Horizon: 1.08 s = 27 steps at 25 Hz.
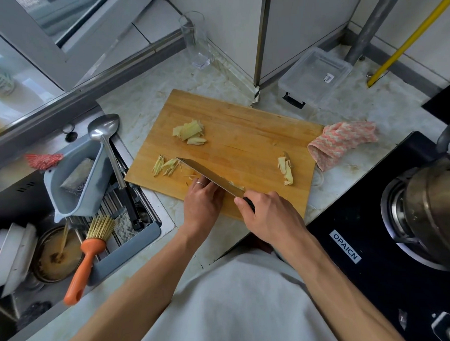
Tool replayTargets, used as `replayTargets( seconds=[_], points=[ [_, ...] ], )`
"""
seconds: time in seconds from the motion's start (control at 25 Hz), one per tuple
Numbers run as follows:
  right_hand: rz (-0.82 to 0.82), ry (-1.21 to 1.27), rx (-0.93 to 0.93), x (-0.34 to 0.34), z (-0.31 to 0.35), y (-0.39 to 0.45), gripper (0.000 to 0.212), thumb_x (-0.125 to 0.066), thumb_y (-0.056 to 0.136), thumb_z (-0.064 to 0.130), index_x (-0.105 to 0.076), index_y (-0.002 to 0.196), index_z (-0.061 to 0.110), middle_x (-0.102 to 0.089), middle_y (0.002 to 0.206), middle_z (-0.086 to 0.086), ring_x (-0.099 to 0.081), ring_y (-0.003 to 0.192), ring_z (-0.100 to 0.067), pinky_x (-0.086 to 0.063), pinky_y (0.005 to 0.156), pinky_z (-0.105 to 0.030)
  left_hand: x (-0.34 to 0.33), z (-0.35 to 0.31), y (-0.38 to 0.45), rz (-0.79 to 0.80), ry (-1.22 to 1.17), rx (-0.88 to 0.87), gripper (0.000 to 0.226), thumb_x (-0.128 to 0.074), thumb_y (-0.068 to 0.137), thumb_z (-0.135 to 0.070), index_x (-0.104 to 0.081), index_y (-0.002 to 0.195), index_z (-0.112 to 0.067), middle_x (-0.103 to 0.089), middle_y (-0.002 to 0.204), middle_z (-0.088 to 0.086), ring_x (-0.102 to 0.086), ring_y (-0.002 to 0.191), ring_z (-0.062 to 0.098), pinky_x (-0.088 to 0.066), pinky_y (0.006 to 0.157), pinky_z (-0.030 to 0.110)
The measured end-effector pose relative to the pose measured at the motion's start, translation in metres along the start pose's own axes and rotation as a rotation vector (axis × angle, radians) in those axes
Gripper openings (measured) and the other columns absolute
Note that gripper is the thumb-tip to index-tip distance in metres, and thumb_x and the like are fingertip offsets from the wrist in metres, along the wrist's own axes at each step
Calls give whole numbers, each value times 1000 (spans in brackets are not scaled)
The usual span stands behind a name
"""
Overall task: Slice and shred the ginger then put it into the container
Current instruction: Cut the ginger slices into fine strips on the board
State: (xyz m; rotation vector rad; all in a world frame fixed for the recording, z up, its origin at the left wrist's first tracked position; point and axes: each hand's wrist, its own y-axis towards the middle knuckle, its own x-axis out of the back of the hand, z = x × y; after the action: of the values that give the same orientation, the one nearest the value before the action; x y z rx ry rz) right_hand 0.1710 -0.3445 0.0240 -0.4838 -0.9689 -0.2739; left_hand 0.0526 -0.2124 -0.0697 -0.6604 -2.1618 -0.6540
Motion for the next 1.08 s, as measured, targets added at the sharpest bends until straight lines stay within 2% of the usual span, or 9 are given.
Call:
replayTargets(
  seconds=[0.16, 0.4, 0.56, 0.72, 1.08],
  points=[
    [10, 14, 6, 1, -2, 1, 42, -36, 103, 53, -57, 97, 18, -51, 72, -4, -50, 62, -31, -25, 46, -30, -2, 1, -1, -27, -28, -4, 25, -75, 84, -6, -77, 107, -15, -70, 112, 8, -60, 97, 33, -53, 74, 37],
    [39, 6, 24, -5, -3, 3, 40, -37, 104, 51, -59, 102, 18, -53, 76, -7, -58, 69, -36, -34, 57, -31, -6, 3, -4, -58, -42, 20, 24, -77, 81, -3, -78, 103, -12, -70, 111, 8, -59, 98, 33, -52, 76, 38],
    [39, -25, 55, -6, -8, 6, 37, -37, 104, 48, -57, 99, 17, -52, 73, -7, -60, 70, -38, -35, 56, -34, -8, 3, -5, -62, -60, 37, 23, -76, 82, -3, -78, 103, -12, -70, 110, 7, -58, 100, 33, -51, 77, 39],
    [-8, -44, 118, -15, -1, 5, 36, -36, 106, 45, -54, 95, 15, -60, 69, -8, -61, 65, -37, -37, 53, -35, -10, 1, -6, -102, -73, 39, 21, -77, 80, -2, -78, 99, -10, -71, 106, 7, -56, 97, 29, -51, 76, 39],
    [-17, -33, 89, -8, -3, 0, 38, -36, 106, 46, -57, 99, 14, -56, 73, -6, -48, 61, -30, -33, 55, -33, -14, 0, -7, -128, -95, 68, 20, -77, 82, -3, -79, 101, -12, -70, 110, 6, -56, 96, 28, -49, 78, 37]
  ],
)
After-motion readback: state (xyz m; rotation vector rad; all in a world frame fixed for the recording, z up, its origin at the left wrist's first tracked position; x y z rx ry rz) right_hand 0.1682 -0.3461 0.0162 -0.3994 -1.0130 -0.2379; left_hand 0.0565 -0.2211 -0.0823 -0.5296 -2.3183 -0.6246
